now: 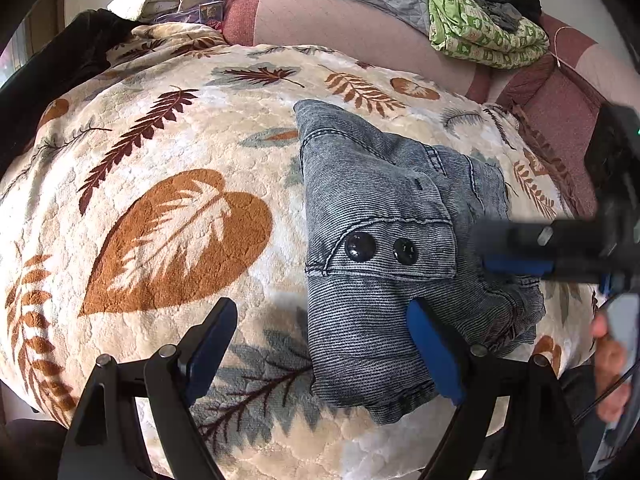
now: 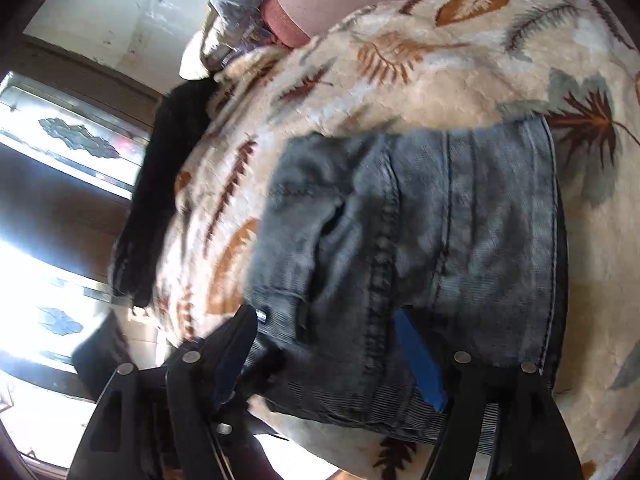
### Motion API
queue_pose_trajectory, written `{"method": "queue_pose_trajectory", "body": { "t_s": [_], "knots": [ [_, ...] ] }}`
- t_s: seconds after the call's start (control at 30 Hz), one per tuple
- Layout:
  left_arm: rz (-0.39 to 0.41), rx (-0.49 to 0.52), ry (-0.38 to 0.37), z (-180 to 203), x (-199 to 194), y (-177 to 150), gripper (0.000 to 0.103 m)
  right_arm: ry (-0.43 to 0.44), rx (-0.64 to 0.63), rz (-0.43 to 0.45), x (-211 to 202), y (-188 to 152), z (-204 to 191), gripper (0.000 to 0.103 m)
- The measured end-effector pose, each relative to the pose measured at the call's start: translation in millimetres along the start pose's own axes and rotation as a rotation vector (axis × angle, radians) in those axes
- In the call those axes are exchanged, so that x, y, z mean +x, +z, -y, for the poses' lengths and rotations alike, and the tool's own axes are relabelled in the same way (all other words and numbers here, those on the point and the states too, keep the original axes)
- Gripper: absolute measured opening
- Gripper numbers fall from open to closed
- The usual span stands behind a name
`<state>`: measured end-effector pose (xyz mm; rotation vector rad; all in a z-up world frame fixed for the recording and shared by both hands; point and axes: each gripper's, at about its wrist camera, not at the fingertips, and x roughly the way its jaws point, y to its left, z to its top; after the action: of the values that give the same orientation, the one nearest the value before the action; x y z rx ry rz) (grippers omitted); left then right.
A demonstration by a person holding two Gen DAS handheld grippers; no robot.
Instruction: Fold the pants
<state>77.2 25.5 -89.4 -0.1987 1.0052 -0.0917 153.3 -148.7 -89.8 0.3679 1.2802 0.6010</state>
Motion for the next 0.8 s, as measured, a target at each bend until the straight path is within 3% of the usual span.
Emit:
{"method": "queue_pose_trajectory", "body": {
  "t_s": [0.1, 0.17, 0.27, 0.37, 0.43, 0.53, 0.67, 0.7, 0.73, 0.77, 0.8],
  "knots": [
    [0.011, -0.005, -0.015, -2, -7, 4, 0.087, 0.04, 0.016, 0.033, -4, -6, 6, 0.076],
    [0.051, -0.04, -0.046, -12, -21, 9, 0.087, 0.149, 0.033, 0.137, -39, -9, 9, 0.076],
    [0.024, -0.139, -0.116, -36, -18, 25, 0.087, 0.071, 0.115, 0.233, -82, -10, 42, 0.082],
    [-0.062, -0.209, -0.202, -53, 10, 39, 0.087, 0.07, 0.218, 0.187, -85, -4, 97, 0.084],
    [-0.102, -0.244, -0.262, -56, 23, 44, 0.087, 0.153, 0.28, 0.137, -74, 0, 125, 0.084],
    [-0.138, -0.244, -0.325, -47, 35, 49, 0.087, 0.2, 0.301, 0.143, -63, 8, 139, 0.084],
    [-0.193, -0.257, -0.383, -34, 53, 50, 0.087, 0.218, 0.332, 0.044, -33, 15, 146, 0.082],
    [-0.178, -0.25, -0.379, -30, 52, 50, 0.084, 0.207, 0.31, 0.046, -33, 17, 142, 0.079],
    [-0.171, -0.233, -0.391, -25, 52, 51, 0.064, 0.193, 0.28, 0.041, -33, 17, 136, 0.055],
    [-0.185, -0.222, -0.389, -21, 55, 51, 0.058, 0.169, 0.262, 0.018, -28, 17, 131, 0.034],
    [-0.187, -0.22, -0.356, -19, 56, 51, 0.053, 0.138, 0.247, 0.007, -23, 16, 127, 0.024]
  ]
}}
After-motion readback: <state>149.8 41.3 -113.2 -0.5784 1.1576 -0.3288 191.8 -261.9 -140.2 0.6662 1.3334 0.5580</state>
